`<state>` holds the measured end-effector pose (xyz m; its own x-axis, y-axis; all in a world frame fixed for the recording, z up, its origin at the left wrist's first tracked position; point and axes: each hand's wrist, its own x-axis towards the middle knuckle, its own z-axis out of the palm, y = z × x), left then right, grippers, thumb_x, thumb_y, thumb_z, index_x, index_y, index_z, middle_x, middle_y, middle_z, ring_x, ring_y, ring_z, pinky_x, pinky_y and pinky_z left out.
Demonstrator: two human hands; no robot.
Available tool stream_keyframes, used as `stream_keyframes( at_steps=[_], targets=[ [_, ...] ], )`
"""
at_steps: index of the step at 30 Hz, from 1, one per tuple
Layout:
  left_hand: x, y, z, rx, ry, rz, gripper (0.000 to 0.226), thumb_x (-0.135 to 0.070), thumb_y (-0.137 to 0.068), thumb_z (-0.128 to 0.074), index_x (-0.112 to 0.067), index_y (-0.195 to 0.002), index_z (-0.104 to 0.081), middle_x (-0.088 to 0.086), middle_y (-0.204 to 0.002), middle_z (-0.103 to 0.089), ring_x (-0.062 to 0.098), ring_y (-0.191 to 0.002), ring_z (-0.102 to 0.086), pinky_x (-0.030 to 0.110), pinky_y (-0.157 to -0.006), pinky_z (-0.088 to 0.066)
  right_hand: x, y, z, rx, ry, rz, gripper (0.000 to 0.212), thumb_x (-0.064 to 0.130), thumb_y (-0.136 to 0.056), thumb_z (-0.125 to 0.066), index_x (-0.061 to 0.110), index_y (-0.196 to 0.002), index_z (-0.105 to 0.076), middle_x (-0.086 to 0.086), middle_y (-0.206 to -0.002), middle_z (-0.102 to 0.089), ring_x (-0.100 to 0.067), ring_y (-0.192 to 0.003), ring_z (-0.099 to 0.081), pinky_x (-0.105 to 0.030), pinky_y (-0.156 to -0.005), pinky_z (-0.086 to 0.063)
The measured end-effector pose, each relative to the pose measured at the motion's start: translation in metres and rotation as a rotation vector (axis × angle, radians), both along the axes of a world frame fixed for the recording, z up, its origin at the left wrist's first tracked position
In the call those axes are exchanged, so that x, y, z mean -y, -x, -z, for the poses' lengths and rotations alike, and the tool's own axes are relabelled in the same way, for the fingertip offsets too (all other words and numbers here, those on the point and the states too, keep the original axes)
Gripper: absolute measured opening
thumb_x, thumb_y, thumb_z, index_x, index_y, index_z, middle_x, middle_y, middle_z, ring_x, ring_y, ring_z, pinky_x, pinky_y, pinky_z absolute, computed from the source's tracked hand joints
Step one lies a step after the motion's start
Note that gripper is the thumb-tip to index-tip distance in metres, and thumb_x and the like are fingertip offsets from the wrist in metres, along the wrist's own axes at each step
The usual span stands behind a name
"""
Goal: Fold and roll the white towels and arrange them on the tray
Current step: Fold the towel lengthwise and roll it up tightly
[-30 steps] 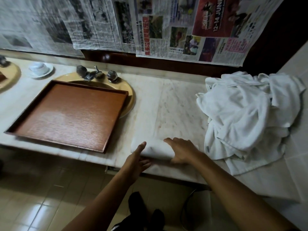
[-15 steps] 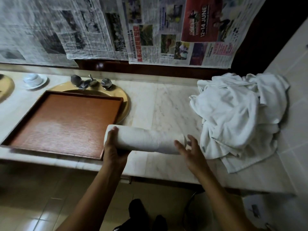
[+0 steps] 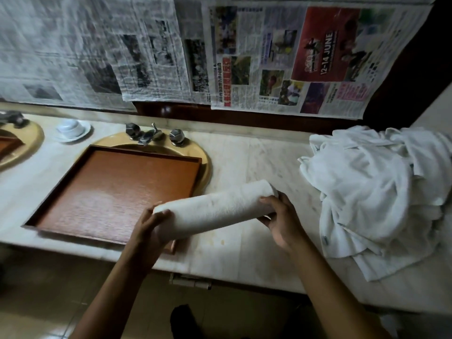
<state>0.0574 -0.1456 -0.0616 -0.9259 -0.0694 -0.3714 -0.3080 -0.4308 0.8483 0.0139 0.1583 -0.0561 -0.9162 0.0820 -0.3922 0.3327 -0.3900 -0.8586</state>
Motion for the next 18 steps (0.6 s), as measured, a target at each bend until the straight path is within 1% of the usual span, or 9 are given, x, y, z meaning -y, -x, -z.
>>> stream_keyframes(
  at_steps=[1,3,6,8,11,13,15,16,18],
  targets=[
    [0.014,0.002,0.003,0.010,0.067,0.019,0.083,-0.038,-0.053,-0.088,-0.020,-0.129,-0.060,0.019,-0.135,-0.053,0.038,-0.113,-0.059,0.040,-0.068,-0.059,0.011,0.008,0.000,0.014,-0.002,-0.015,0.061,0.027,-0.066,-0.077,0.012,-0.123,-0.061,-0.009,-0.118,-0.069,-0.023,-0.110,-0.065,-0.041,-0.090,-0.057],
    [0.032,0.003,0.011,0.042,0.167,0.064,0.084,-0.037,-0.050,-0.084,-0.026,-0.130,-0.062,0.014,-0.134,-0.055,0.041,-0.115,-0.059,0.039,-0.064,-0.058,0.031,0.020,-0.002,0.033,-0.058,-0.046,0.068,0.035,-0.063,-0.084,0.018,-0.125,-0.061,-0.005,-0.122,-0.069,-0.021,-0.114,-0.065,-0.045,-0.097,-0.055],
    [0.071,0.011,0.016,0.083,0.227,0.183,0.078,-0.038,-0.053,-0.081,-0.029,-0.129,-0.064,0.011,-0.134,-0.059,0.042,-0.116,-0.061,0.044,-0.072,-0.056,0.076,0.049,0.001,0.045,-0.167,-0.075,0.075,0.045,-0.059,-0.087,0.022,-0.125,-0.058,-0.004,-0.125,-0.067,-0.021,-0.115,-0.066,-0.047,-0.098,-0.057],
    [0.091,0.016,0.019,0.107,0.286,0.210,0.070,-0.039,-0.055,-0.079,-0.029,-0.123,-0.067,0.009,-0.127,-0.065,0.041,-0.114,-0.063,0.045,-0.074,-0.054,0.099,0.070,0.002,0.037,-0.254,-0.112,0.078,0.053,-0.056,-0.085,0.025,-0.124,-0.058,-0.003,-0.125,-0.066,-0.020,-0.114,-0.065,-0.047,-0.097,-0.058],
    [0.131,0.029,0.019,0.103,0.522,0.258,0.049,-0.040,-0.066,-0.079,-0.029,-0.113,-0.070,-0.001,-0.110,-0.073,0.027,-0.106,-0.068,0.040,-0.076,-0.055,0.143,0.105,0.004,0.001,-0.451,-0.180,0.071,0.064,-0.058,-0.082,0.029,-0.115,-0.059,0.003,-0.121,-0.066,-0.015,-0.111,-0.064,-0.046,-0.098,-0.057],
    [0.150,0.037,0.018,0.089,0.680,0.317,0.027,-0.030,-0.083,-0.078,-0.026,-0.109,-0.070,-0.004,-0.101,-0.074,0.016,-0.096,-0.070,0.031,-0.071,-0.057,0.173,0.130,0.007,-0.014,-0.598,-0.245,0.066,0.063,-0.071,-0.081,0.026,-0.120,-0.058,0.004,-0.123,-0.064,-0.014,-0.110,-0.062,-0.036,-0.087,-0.057],
    [0.165,0.045,0.023,0.107,0.749,0.380,0.016,-0.026,-0.090,-0.073,-0.022,-0.105,-0.068,-0.001,-0.094,-0.075,0.016,-0.089,-0.071,0.028,-0.065,-0.058,0.201,0.157,0.011,0.027,-0.732,-0.311,0.071,0.064,-0.077,-0.077,0.024,-0.131,-0.054,0.003,-0.126,-0.058,-0.018,-0.113,-0.058,-0.030,-0.073,-0.051],
    [0.162,0.044,0.023,0.120,0.761,0.405,0.017,-0.033,-0.089,-0.072,-0.022,-0.102,-0.068,0.000,-0.092,-0.075,0.017,-0.086,-0.071,0.031,-0.066,-0.058,0.205,0.166,0.014,0.052,-0.801,-0.353,0.075,0.067,-0.078,-0.076,0.023,-0.134,-0.053,0.002,-0.128,-0.057,-0.021,-0.116,-0.057,-0.031,-0.075,-0.050],
    [0.166,0.050,0.031,0.124,0.822,0.443,0.034,-0.054,-0.079,-0.063,-0.024,-0.095,-0.066,0.001,-0.087,-0.075,0.018,-0.079,-0.070,0.037,-0.068,-0.057,0.222,0.188,0.023,0.087,-0.960,-0.451,0.083,0.071,-0.080,-0.071,0.017,-0.140,-0.050,-0.004,-0.138,-0.055,-0.026,-0.126,-0.055,-0.035,-0.090,-0.049]
  ],
)
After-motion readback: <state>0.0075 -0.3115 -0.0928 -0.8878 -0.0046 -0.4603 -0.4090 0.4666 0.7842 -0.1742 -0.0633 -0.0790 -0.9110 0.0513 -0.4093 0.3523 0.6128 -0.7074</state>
